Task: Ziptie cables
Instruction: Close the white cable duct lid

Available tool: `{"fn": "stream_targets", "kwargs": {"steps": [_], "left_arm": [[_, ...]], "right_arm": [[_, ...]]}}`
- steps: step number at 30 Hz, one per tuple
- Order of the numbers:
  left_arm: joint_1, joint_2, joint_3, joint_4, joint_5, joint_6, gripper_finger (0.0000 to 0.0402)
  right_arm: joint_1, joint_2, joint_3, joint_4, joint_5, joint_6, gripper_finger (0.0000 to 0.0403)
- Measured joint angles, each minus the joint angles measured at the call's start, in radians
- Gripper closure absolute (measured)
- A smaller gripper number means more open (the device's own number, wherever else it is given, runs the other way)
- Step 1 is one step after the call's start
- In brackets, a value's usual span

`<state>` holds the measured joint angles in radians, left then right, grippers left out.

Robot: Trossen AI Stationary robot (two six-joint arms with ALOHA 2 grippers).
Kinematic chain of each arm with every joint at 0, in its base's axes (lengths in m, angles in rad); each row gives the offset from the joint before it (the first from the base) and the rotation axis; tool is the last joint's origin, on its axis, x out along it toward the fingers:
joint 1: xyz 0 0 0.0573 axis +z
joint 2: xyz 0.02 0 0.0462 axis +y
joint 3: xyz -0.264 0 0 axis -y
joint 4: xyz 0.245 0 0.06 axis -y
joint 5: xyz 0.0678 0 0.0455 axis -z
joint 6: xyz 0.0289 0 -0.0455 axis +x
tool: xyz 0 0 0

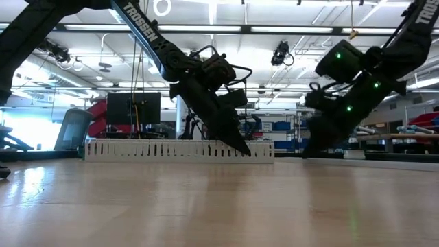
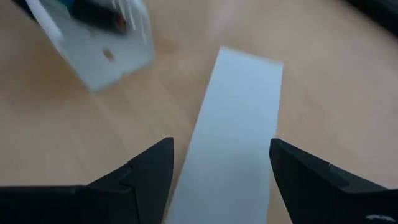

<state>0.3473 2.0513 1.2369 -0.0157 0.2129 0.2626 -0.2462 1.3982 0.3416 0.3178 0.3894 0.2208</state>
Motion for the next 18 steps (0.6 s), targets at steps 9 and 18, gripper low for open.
{"fn": "stream_targets", "kwargs": {"steps": [9,18], "left_arm": [[0.0,0.0,0.0,0.001,0.0,-0.003,0.0148],[0.0,0.0,0.001,-0.034,0.001,0.046,0.0148]], "right_arm": [[0.0,0.12,0.003,0.081,0.025,0.051,0.0157],[0.0,0.101,0.001,0.109,0.001,0.001,0.0243]]}}
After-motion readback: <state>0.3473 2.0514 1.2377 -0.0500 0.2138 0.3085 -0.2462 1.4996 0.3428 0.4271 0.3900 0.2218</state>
